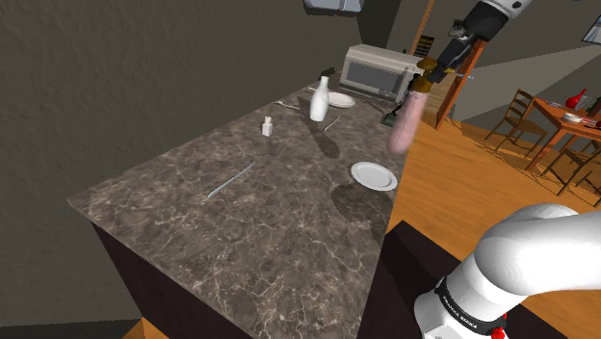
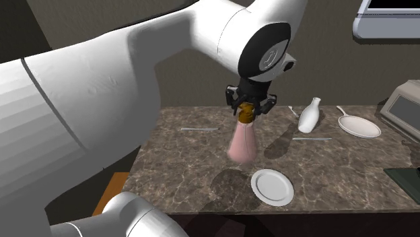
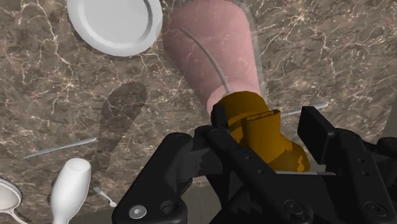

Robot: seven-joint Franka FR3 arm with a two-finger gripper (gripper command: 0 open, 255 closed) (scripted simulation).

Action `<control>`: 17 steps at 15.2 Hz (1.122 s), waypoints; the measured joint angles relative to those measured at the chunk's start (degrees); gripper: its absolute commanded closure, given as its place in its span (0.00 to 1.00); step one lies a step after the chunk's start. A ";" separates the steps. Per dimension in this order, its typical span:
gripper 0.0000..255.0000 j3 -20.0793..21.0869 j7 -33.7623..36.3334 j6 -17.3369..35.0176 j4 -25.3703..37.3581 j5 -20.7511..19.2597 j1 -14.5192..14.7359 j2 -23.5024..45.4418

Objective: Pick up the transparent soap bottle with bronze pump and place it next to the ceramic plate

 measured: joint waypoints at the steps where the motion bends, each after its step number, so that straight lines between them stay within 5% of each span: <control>1: 1.00 0.07 0.01 0.72 -0.91 0.00 -0.04 -0.20; 17: 1.00 -0.54 -1.76 11.94 -15.39 -0.70 -1.10 -3.28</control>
